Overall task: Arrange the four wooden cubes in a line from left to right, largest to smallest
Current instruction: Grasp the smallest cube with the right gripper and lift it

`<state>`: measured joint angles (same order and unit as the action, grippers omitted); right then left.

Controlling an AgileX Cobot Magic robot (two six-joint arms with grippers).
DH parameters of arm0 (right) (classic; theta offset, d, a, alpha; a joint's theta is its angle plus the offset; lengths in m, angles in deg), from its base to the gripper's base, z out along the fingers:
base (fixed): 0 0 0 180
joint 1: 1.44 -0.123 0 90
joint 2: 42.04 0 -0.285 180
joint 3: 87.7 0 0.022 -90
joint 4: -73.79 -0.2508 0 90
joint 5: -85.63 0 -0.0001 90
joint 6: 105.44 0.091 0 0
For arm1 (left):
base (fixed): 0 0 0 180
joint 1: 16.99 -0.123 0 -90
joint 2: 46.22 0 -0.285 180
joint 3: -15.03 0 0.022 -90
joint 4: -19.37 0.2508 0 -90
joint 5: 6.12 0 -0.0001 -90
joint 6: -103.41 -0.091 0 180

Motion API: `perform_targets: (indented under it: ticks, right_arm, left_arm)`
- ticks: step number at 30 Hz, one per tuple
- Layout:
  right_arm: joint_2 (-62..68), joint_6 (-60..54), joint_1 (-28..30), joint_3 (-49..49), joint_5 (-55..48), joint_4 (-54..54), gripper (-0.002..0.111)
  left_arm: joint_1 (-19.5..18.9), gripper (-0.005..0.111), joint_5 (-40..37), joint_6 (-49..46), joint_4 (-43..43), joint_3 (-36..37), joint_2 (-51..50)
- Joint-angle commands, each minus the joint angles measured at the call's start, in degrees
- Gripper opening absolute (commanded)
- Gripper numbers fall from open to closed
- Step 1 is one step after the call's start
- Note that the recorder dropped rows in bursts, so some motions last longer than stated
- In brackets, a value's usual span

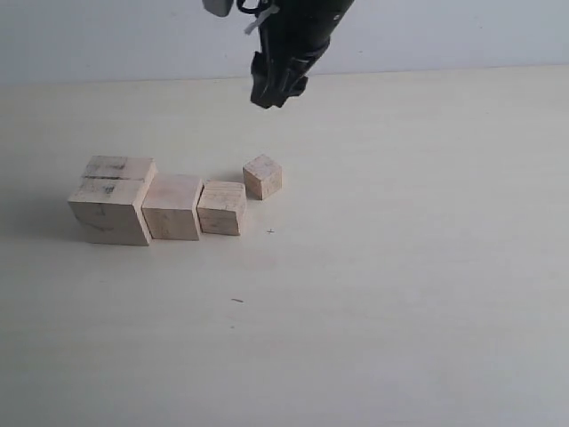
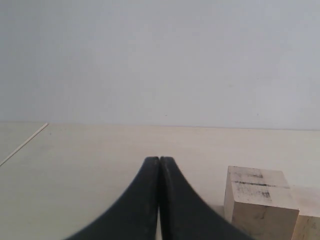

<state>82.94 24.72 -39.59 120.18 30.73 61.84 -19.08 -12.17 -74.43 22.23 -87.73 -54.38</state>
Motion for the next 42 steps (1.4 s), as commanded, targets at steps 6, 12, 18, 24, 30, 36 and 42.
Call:
perform_targets:
  ticks: [6,12,18,24,30,36,42]
  right_arm:
    - [6.23,4.75,2.88,-0.18,0.36,-0.15,0.03]
    - [10.46,8.06,2.77,-0.18,0.74,-4.51,0.079]
    - [12.66,7.63,2.77,-0.18,1.13,-8.65,0.096]
    - [14.5,7.67,2.77,-0.18,4.18,-8.39,0.096]
    - [15.88,7.93,2.77,-0.18,8.95,-6.53,0.096]
    - [17.69,9.12,2.77,-0.18,9.79,-6.0,0.096]
    - [19.04,8.98,2.77,-0.18,11.82,-5.99,0.083]
  left_arm:
    - [-0.11,0.002,0.09,-0.14,-0.36,-0.02,0.38]
    - [-0.11,0.002,0.09,-0.14,-0.36,-0.02,0.38]
    - [-0.11,0.002,0.09,-0.14,-0.36,-0.02,0.38]
    - [-0.11,0.002,0.09,-0.14,-0.36,-0.02,0.38]
    - [-0.11,0.002,0.09,-0.14,-0.36,-0.02,0.38]
    - [-0.11,0.002,0.09,-0.14,-0.36,-0.02,0.38]
    - [-0.11,0.002,0.09,-0.14,-0.36,-0.02,0.38]
